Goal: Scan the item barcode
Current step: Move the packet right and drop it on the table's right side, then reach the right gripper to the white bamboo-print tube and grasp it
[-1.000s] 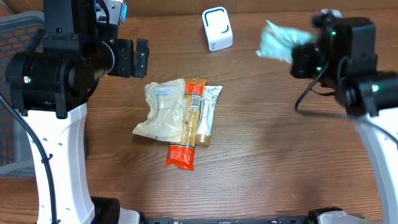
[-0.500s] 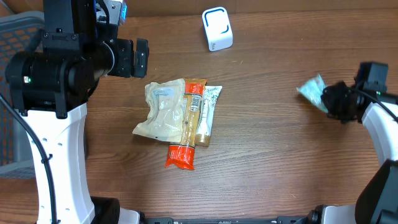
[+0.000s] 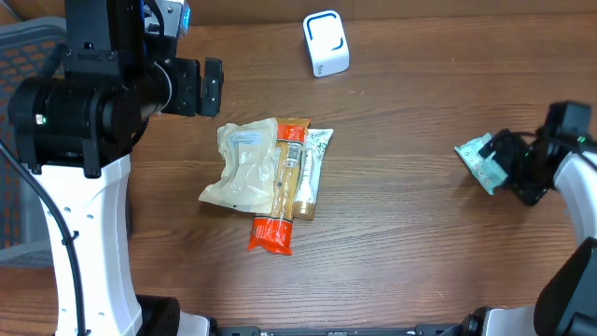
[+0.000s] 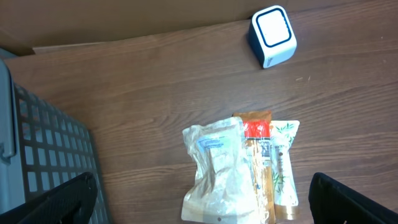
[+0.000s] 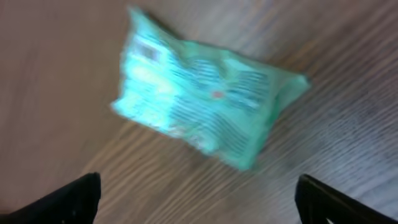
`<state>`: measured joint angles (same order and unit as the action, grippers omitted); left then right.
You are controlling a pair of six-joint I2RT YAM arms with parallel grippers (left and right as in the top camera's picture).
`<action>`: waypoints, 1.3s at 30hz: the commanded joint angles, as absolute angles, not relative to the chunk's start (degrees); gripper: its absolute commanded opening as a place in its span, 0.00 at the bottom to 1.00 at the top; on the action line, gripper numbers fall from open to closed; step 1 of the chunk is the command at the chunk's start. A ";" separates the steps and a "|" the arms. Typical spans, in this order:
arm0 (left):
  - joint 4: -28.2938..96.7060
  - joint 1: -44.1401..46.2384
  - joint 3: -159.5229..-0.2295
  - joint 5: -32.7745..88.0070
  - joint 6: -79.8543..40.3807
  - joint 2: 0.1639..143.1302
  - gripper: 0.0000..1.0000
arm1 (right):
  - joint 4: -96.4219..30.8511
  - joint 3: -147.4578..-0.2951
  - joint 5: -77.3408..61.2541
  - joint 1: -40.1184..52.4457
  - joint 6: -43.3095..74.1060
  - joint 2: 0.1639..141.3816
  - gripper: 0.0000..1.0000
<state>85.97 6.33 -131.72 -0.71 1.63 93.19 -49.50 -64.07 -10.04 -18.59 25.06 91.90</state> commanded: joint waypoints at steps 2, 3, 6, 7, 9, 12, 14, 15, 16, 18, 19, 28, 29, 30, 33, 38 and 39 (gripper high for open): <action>85.86 6.39 -131.94 -0.82 1.26 93.49 1.00 | -54.17 -75.53 -18.44 -16.01 15.51 91.53 1.00; 85.86 6.39 -131.94 -0.82 1.26 93.49 1.00 | -54.46 -76.47 -20.23 -14.94 14.37 91.53 1.00; 85.89 6.39 -131.94 -0.82 1.26 93.49 1.00 | -52.47 -76.88 -26.68 -9.82 13.41 91.68 1.00; 85.89 6.39 -131.94 -0.82 1.26 93.49 0.99 | -51.57 -76.84 -27.97 -7.70 13.43 92.09 1.00; 85.86 6.39 -131.94 -0.82 1.26 93.49 1.00 | -49.69 -76.84 -29.95 -3.36 13.45 93.30 1.00; 85.86 6.39 -131.94 -0.82 1.26 93.49 1.00 | -46.68 -76.84 -31.70 3.03 13.93 96.31 1.00; 85.86 6.39 -131.94 -0.82 1.26 93.49 1.00 | -45.01 -76.84 -31.86 7.07 15.92 99.00 1.00; 85.86 6.39 -131.94 -0.82 1.26 93.49 1.00 | -44.14 -76.84 -31.88 9.13 16.62 100.60 0.98; 85.86 6.39 -131.94 -0.82 1.26 93.49 1.00 | -43.46 -76.84 -31.88 10.81 16.75 101.95 0.97; 85.89 6.39 -131.94 -0.82 1.26 93.49 1.00 | -41.69 -76.84 -31.83 14.55 16.75 105.03 0.98; 85.89 6.39 -131.94 -0.82 1.26 93.49 1.00 | -40.71 -76.84 -31.81 16.32 16.99 106.52 0.99; 85.89 6.39 -131.94 -0.82 1.26 93.49 1.00 | -31.14 -76.84 -31.88 23.31 20.21 117.86 1.00; 85.86 6.39 -131.94 -0.82 1.26 93.49 1.00 | -29.87 -76.84 -32.42 23.44 20.18 119.04 1.00; 85.89 6.39 -131.94 -0.82 1.26 93.49 1.00 | -28.91 -76.84 -32.80 23.46 20.21 119.87 1.00; 85.89 6.39 -131.94 -0.82 1.26 93.49 1.00 | -25.45 -76.84 -33.47 23.46 20.21 122.54 1.00; 85.86 6.39 -131.94 -0.82 1.26 93.49 1.00 | -21.47 -76.84 -34.81 23.53 21.30 124.44 0.91; 85.89 6.39 -131.94 -0.82 1.26 93.49 1.00 | -21.30 -76.84 -34.89 23.57 21.41 124.64 0.87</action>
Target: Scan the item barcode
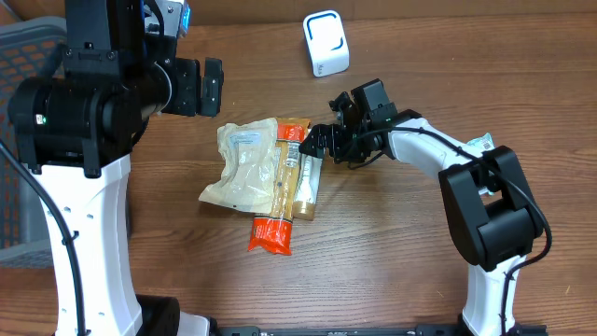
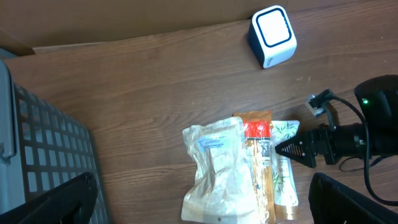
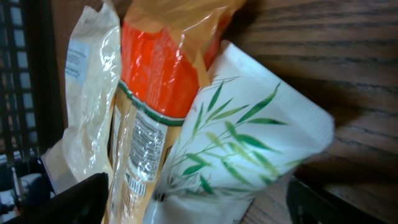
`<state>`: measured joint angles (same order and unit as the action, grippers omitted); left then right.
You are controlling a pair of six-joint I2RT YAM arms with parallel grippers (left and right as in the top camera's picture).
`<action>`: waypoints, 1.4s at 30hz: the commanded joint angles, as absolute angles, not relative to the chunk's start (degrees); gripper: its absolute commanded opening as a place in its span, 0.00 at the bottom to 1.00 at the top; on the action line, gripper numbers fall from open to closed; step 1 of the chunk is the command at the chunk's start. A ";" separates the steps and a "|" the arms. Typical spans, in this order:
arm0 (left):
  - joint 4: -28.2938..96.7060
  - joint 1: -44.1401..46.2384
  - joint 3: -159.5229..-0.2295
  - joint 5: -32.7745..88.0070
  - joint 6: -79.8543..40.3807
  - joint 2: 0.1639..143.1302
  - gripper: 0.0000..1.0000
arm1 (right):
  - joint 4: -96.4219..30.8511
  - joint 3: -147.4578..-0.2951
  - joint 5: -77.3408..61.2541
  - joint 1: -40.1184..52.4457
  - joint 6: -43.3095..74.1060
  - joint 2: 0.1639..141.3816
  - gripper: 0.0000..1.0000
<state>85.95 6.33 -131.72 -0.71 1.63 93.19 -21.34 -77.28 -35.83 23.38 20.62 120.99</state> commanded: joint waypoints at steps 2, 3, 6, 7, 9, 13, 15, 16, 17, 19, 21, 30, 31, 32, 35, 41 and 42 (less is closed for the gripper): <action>85.89 6.39 -131.94 -0.82 1.26 93.49 1.00 | -21.34 -76.84 -34.87 23.66 21.50 124.66 0.79; 85.89 6.39 -131.94 -0.82 1.26 93.49 1.00 | -21.34 -76.84 -34.87 23.79 21.50 124.66 0.74; 85.89 6.39 -131.94 -0.82 1.26 93.49 1.00 | -21.19 -76.84 -34.87 24.18 21.52 124.66 0.55; 85.89 6.39 -131.94 -0.82 1.26 93.49 0.99 | -21.08 -76.84 -34.87 24.29 21.61 124.66 0.50; 85.89 6.39 -131.94 -0.82 1.26 93.49 1.00 | -21.02 -76.84 -34.87 24.45 22.39 124.66 0.42; 85.86 6.39 -131.94 -0.82 1.26 93.49 1.00 | -21.02 -76.84 -35.75 24.43 22.57 124.66 0.18; 85.89 6.39 -131.94 -0.82 1.26 93.49 1.00 | -20.82 -76.86 -36.49 24.43 22.55 124.66 0.08; 85.89 6.39 -131.94 -0.82 1.26 93.49 1.00 | -20.78 -76.93 -37.34 24.29 22.55 124.64 0.04; 85.89 6.39 -131.94 -0.82 1.26 93.49 1.00 | -20.71 -76.99 -38.02 24.12 22.55 124.62 0.04; 85.89 6.39 -131.94 -0.82 1.26 93.49 0.99 | -21.78 -77.62 -38.68 23.53 22.39 124.11 0.04; 85.89 6.39 -131.94 -0.82 1.26 93.49 0.99 | -24.86 -79.11 -38.11 22.96 20.49 123.00 0.04; 85.86 6.39 -131.94 -0.82 1.26 93.49 1.00 | -63.33 -99.48 2.31 24.84 21.06 118.61 0.04; 85.86 6.39 -131.94 -0.82 1.26 93.49 1.00 | -66.17 -100.64 8.01 25.45 23.57 118.61 0.04; 85.89 6.39 -131.94 -0.82 1.26 93.49 1.00 | -68.86 -101.38 14.28 26.37 25.45 118.61 0.04; 85.89 6.39 -131.94 -0.82 1.26 93.49 1.00 | -73.82 -101.25 27.68 29.30 28.77 119.13 0.04; 85.89 6.39 -131.94 -0.82 1.26 93.49 1.00 | -76.84 -101.23 31.97 33.21 28.73 123.52 0.04; 85.86 6.39 -131.94 -0.82 1.26 93.49 1.00 | -76.77 -101.23 32.12 33.76 28.71 124.46 0.04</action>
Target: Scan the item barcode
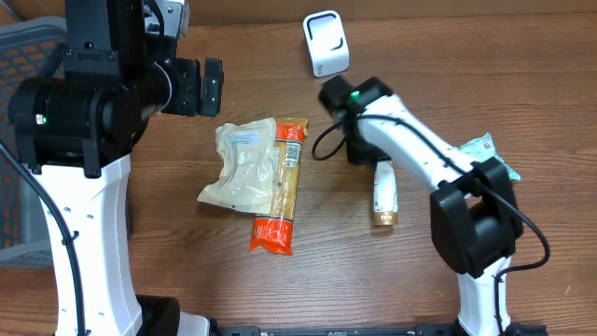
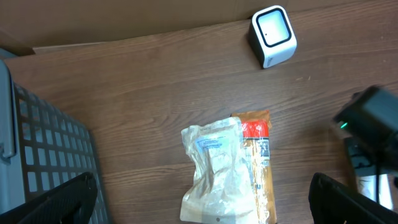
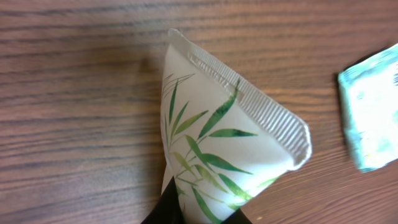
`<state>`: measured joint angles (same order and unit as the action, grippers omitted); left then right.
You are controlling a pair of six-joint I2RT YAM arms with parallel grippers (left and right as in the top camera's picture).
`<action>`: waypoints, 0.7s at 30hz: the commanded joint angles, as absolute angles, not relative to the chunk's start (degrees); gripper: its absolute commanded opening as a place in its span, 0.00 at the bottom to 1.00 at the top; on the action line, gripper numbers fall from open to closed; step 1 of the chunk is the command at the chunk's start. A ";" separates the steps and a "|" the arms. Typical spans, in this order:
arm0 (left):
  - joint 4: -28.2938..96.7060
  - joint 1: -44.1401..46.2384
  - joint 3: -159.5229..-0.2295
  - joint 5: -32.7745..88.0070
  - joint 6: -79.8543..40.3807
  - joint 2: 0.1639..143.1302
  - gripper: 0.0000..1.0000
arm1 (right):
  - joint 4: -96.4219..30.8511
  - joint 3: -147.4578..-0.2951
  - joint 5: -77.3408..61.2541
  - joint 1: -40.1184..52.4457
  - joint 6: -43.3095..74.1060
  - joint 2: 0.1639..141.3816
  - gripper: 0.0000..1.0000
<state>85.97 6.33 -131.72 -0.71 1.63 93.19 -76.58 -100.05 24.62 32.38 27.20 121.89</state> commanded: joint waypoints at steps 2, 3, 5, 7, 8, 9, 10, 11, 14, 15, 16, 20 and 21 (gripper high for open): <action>85.89 6.39 -131.94 -0.82 1.26 93.49 1.00 | -76.18 -101.23 31.53 34.85 28.49 125.95 0.04; 85.86 6.39 -131.94 -0.82 1.26 93.49 1.00 | -75.64 -101.23 30.74 35.51 28.42 126.56 0.04; 85.89 6.39 -131.94 -0.82 1.26 93.49 1.00 | -73.97 -101.23 27.51 36.86 26.13 127.42 0.08; 85.89 6.39 -131.94 -0.82 1.26 93.49 1.00 | -72.36 -101.23 24.21 38.06 23.97 127.76 0.31; 85.86 6.39 -131.94 -0.82 1.26 93.49 1.00 | -71.42 -101.23 22.63 38.65 23.18 127.76 0.39; 85.89 6.39 -131.94 -0.82 1.26 93.49 0.99 | -70.67 -101.23 21.34 39.03 22.33 127.76 0.41; 85.86 6.39 -131.94 -0.82 1.26 93.49 1.00 | -69.89 -101.25 20.01 39.46 22.02 127.74 0.43; 85.86 6.39 -131.94 -0.82 1.26 93.49 1.00 | -69.17 -101.25 18.35 39.90 22.00 127.74 0.43; 85.86 6.39 -131.94 -0.82 1.26 93.49 1.00 | -67.46 -101.25 10.98 40.80 19.79 127.74 0.46; 85.89 6.39 -131.94 -0.82 1.26 93.49 1.00 | -66.87 -101.32 7.62 40.82 17.78 127.74 0.48; 85.89 6.39 -131.94 -0.82 1.26 93.49 0.99 | -66.52 -101.36 5.21 40.82 16.71 127.68 0.50; 85.89 6.39 -131.94 -0.82 1.26 93.49 1.00 | -66.48 -101.43 3.68 39.94 16.43 125.89 0.56; 85.89 6.39 -131.94 -0.82 1.26 93.49 1.00 | -66.67 -101.56 3.42 39.62 16.38 125.08 0.57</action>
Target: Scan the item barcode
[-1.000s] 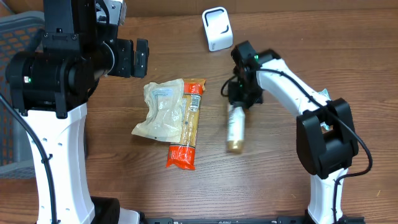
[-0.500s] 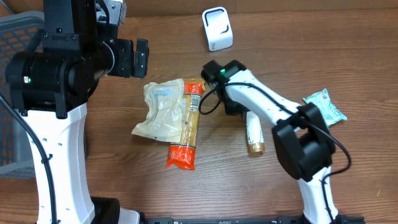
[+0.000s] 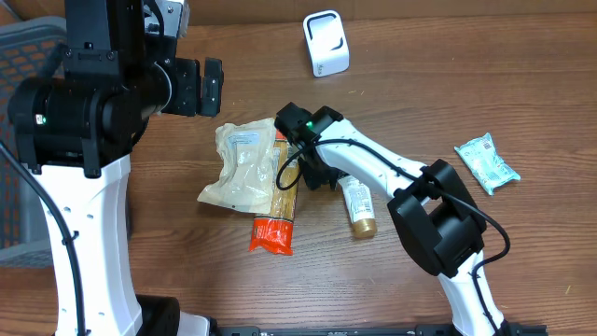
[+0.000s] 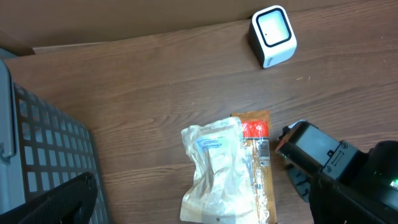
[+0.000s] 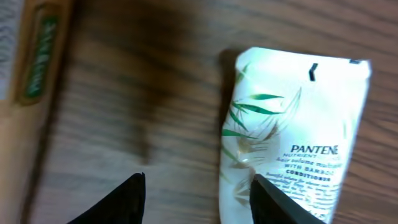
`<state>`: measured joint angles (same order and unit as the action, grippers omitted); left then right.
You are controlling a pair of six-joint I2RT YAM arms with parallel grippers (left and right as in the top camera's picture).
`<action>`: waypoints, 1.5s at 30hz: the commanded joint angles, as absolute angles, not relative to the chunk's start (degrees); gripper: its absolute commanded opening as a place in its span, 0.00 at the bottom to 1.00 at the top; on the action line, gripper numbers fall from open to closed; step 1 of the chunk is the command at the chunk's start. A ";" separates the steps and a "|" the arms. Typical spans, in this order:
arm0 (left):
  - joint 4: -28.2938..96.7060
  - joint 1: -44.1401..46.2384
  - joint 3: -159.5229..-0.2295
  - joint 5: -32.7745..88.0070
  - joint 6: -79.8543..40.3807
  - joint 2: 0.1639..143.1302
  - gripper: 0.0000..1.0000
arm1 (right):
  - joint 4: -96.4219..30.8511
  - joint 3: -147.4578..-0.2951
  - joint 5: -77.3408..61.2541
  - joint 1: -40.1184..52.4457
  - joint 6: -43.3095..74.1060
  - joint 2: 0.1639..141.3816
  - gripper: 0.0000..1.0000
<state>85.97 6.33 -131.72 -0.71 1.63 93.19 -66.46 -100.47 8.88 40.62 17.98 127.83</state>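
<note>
A white Pantene conditioner tube (image 5: 292,149) with green leaf print lies flat on the wooden table (image 3: 420,271), brown cap toward the front (image 3: 357,207). My right gripper (image 5: 199,190) is open low over the wood; its right fingertip overlaps the tube's left edge, and nothing sits between the fingers. In the overhead view the right gripper (image 3: 312,175) is between the tube and the pile. The white scanner (image 3: 326,42) stands at the back (image 4: 272,34). My left gripper (image 4: 202,208) hangs open high at the left.
A pile left of the tube holds a clear bag (image 3: 244,163) and an orange-and-tan pack (image 3: 278,201). A teal packet (image 3: 486,162) lies at the far right. A grey mesh basket (image 4: 43,162) stands at the left edge.
My right gripper was shut on the tube's crimped end, right of the pile. Now it is open and nearer the pile, and the tube lies slightly further left and forward.
My right gripper was first open over the teal packet at the far right. Then it was at the pile, open by the tube. Then it held the tube away from the pile. Now the tube rests alone beside the pile, released. The left arm stayed still.
</note>
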 commanded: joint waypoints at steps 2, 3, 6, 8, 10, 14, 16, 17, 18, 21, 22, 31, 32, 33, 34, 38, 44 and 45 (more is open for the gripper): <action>85.89 6.39 -131.94 -0.82 1.26 93.49 1.00 | -67.94 -102.65 2.22 38.89 16.16 123.39 0.59; 85.89 6.39 -131.94 -0.82 1.26 93.49 1.00 | -68.66 -103.31 1.23 38.65 16.16 122.69 0.59; 85.89 6.39 -131.94 -0.82 1.26 93.49 0.99 | -70.83 -105.12 -4.21 37.82 14.83 120.81 0.59; 85.89 6.39 -131.94 -0.82 1.26 93.49 0.99 | -71.55 -105.12 -9.02 37.54 13.21 120.51 0.59; 85.86 6.39 -131.94 -0.82 1.26 93.49 0.99 | -72.38 -104.49 -12.73 37.47 12.99 120.55 0.59; 85.86 6.39 -131.94 -0.82 1.26 93.49 1.00 | -72.99 -101.49 -13.63 37.78 13.02 120.55 0.59; 85.86 6.39 -131.94 -0.82 1.26 93.49 1.00 | -72.88 -98.91 -13.63 38.04 13.04 120.55 0.59; 85.89 6.39 -131.94 -0.82 1.26 93.49 1.00 | -72.84 -98.08 -13.63 38.09 13.04 120.55 0.59; 85.86 6.39 -131.94 -0.82 1.26 93.49 1.00 | -72.75 -97.19 -13.63 38.09 13.04 120.55 0.59; 85.89 6.39 -131.94 -0.82 1.26 93.49 1.00 | -72.69 -94.15 -13.63 38.09 13.04 120.55 0.59; 85.89 6.39 -131.94 -0.82 1.26 93.49 1.00 | -72.75 -93.65 -13.61 38.09 13.02 120.55 0.59; 85.89 6.39 -131.94 -0.82 1.26 93.49 1.00 | -76.29 -92.58 -3.64 37.85 13.47 120.55 0.66; 85.86 6.39 -131.94 -0.82 1.26 93.49 1.00 | -77.17 -92.58 -1.32 37.60 13.50 120.55 0.67; 85.89 6.39 -131.94 -0.82 1.26 93.49 1.00 | -78.02 -92.58 0.69 37.26 13.50 120.55 0.67; 85.89 6.39 -131.94 -0.82 1.26 93.49 1.00 | -78.65 -92.58 2.55 36.77 13.74 120.55 0.67; 85.89 6.39 -131.94 -0.82 1.26 93.49 0.99 | -79.15 -92.58 4.95 33.67 14.09 120.55 0.67; 85.86 6.39 -131.94 -0.82 1.26 93.49 1.00 | -76.16 -92.58 5.19 26.06 12.97 120.55 0.58; 85.89 6.39 -131.94 -0.82 1.26 93.49 1.00 | -75.31 -92.62 4.58 24.95 12.95 120.53 0.58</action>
